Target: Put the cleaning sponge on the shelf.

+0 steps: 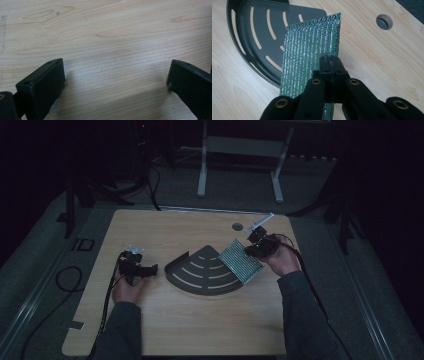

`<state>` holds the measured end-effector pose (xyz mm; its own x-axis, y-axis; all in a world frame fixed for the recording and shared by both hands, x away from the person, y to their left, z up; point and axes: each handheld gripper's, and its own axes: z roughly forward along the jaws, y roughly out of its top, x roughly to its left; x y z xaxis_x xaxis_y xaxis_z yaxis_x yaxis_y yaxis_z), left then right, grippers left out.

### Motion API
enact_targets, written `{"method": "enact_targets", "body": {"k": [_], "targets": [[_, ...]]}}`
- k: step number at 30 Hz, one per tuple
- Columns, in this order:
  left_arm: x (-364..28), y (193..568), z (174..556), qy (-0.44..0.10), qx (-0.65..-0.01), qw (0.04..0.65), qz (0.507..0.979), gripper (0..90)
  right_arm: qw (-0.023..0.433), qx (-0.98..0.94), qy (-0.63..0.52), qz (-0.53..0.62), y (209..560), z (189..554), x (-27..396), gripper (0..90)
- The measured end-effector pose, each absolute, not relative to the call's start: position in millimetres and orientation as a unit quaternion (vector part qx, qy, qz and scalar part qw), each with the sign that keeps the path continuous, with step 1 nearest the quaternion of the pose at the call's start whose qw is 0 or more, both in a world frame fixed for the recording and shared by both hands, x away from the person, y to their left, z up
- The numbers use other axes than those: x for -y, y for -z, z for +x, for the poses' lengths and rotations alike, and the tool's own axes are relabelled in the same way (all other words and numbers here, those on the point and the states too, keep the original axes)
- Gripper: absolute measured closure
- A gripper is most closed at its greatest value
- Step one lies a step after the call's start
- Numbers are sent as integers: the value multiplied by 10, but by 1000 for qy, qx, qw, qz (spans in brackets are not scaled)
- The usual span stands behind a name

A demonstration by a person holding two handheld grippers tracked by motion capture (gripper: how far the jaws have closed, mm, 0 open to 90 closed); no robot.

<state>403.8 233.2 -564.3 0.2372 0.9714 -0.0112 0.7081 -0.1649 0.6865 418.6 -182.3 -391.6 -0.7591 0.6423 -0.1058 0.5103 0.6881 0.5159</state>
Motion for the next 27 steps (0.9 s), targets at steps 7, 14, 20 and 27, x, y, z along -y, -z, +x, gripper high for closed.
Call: {"method": "enact_targets", "body": {"k": [7, 14, 20, 27], "targets": [[-2331, 5644, 4039, -225, -576, 294, 729, 21, 138, -908, -236, 317, 3976, 4247, 1756, 898], [-2331, 5644, 4039, -225, -576, 294, 729, 21, 135, -908, -239, 315, 4036, 4302, 1687, 898], [-2331, 5644, 4039, -225, -575, 294, 729, 22, 132, -910, -240, 312, 4094, 4343, 1615, 897], [-2331, 5644, 4039, -225, -576, 294, 729, 22, 128, -912, -238, 309, 4144, 4365, 1550, 898]]}}
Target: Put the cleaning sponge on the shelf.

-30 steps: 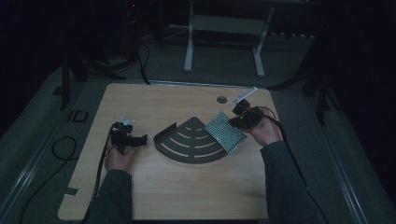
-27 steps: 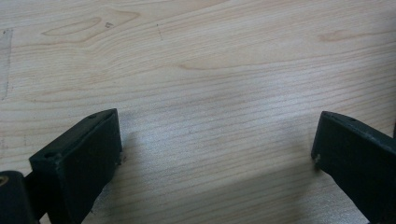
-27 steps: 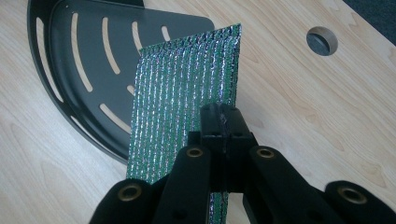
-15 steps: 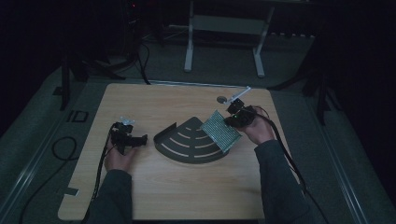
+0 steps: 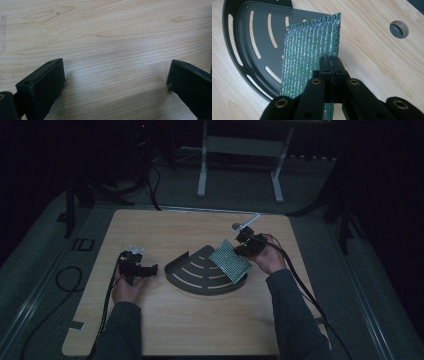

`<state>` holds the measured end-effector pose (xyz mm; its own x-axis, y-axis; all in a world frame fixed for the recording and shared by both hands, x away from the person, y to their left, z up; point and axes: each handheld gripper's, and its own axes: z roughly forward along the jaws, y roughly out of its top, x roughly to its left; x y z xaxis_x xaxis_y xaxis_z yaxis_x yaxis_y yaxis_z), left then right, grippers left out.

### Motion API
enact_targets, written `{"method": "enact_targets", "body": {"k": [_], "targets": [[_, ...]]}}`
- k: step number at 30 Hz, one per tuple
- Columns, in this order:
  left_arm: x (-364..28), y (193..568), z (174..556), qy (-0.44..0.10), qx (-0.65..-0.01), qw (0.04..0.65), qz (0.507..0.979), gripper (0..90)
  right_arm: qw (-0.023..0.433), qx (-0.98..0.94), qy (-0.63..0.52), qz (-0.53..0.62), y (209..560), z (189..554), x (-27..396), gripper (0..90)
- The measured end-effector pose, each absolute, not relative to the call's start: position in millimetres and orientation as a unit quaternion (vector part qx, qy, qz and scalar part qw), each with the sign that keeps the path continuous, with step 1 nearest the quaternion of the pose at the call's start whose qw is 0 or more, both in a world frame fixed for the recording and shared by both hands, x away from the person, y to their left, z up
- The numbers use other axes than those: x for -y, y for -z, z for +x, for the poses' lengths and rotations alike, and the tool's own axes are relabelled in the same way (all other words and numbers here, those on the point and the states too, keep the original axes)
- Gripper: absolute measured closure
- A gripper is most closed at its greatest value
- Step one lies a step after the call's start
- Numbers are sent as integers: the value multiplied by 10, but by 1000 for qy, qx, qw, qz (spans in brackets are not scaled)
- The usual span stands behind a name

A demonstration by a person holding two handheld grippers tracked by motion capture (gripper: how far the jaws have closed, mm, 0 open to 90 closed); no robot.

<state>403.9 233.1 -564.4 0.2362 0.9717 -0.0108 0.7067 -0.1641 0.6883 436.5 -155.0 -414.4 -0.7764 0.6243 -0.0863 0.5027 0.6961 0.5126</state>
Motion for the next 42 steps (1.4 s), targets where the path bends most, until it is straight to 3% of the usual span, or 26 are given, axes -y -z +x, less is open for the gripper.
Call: {"method": "enact_targets", "body": {"k": [42], "targets": [[-2330, 5645, 4040, -226, -576, 295, 729, 22, 118, -924, -225, 287, 4462, 4369, 1279, 897]]}}
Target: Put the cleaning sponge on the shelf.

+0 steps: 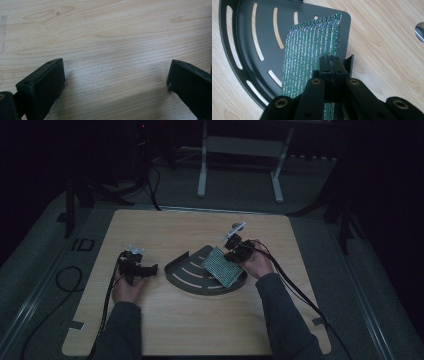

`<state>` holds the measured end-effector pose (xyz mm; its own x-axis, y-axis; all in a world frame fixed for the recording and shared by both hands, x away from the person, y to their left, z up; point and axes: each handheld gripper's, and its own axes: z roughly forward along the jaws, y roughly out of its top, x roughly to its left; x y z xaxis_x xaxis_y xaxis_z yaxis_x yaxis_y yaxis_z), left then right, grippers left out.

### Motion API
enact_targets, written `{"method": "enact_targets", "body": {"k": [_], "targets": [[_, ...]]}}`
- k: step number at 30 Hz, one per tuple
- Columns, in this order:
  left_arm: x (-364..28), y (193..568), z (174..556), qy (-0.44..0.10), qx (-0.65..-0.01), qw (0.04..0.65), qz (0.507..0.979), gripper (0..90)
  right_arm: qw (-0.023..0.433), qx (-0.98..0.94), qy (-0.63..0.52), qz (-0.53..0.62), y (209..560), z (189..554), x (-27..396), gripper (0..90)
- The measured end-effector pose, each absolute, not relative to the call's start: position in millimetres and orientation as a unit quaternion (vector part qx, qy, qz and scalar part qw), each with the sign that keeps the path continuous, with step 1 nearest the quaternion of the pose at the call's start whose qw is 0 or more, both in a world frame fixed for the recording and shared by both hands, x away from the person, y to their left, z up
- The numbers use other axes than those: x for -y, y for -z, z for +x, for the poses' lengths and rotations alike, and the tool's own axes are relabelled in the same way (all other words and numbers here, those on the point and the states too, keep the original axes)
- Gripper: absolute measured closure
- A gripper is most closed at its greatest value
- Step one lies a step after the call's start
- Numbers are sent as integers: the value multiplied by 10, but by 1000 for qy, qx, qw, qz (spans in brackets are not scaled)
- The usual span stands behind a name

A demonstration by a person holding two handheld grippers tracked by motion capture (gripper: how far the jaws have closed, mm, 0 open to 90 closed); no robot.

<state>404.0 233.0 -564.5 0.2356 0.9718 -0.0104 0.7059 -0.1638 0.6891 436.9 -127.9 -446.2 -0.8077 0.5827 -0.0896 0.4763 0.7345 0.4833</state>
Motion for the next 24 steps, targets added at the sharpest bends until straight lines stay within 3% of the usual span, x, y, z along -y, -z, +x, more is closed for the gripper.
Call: {"method": "enact_targets", "body": {"k": [24], "targets": [[-2330, 5645, 4040, -226, -576, 295, 729, 22, 112, -931, -197, 286, 4550, 4376, 1237, 895]]}}
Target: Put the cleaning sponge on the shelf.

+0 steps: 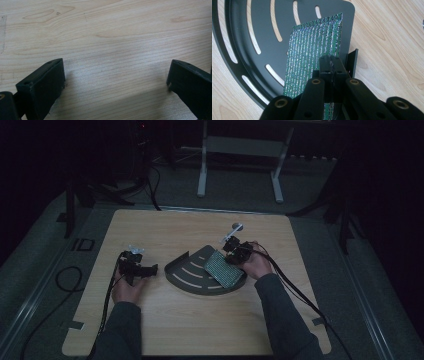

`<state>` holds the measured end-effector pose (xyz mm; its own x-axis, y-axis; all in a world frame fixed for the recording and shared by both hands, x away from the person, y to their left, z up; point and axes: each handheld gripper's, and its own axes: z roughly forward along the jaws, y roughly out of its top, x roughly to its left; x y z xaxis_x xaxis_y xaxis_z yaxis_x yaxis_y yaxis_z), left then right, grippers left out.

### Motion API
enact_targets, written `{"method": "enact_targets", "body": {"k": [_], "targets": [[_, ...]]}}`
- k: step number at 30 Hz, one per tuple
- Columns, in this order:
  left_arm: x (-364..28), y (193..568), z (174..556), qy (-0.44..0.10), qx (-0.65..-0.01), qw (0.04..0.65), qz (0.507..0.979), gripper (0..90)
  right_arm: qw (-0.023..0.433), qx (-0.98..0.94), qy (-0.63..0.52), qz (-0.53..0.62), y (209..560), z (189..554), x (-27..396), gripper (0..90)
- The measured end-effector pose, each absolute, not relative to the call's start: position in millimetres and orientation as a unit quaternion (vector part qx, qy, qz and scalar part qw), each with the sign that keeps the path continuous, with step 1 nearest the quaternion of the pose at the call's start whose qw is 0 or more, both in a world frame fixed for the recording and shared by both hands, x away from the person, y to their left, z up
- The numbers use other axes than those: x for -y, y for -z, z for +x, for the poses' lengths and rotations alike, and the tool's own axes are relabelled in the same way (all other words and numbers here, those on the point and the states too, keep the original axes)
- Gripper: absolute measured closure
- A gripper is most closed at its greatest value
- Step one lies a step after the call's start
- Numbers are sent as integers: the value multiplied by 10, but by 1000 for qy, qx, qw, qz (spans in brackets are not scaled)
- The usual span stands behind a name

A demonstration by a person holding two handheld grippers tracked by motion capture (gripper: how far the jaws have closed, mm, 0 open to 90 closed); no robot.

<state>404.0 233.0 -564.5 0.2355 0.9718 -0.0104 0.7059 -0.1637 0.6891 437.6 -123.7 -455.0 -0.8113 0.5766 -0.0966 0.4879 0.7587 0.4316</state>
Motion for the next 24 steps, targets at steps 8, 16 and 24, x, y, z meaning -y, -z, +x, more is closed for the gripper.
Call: {"method": "enact_targets", "body": {"k": [8, 16, 24], "targets": [[-2330, 5645, 4040, -226, -576, 295, 729, 22, 118, -929, -191, 293, 4586, 4397, 1225, 894], [-2330, 5645, 4040, -226, -576, 295, 729, 22, 126, -928, -180, 300, 4617, 4412, 1211, 892], [-2330, 5645, 4040, -226, -576, 294, 729, 22, 129, -928, -171, 304, 4655, 4439, 1202, 890]]}}
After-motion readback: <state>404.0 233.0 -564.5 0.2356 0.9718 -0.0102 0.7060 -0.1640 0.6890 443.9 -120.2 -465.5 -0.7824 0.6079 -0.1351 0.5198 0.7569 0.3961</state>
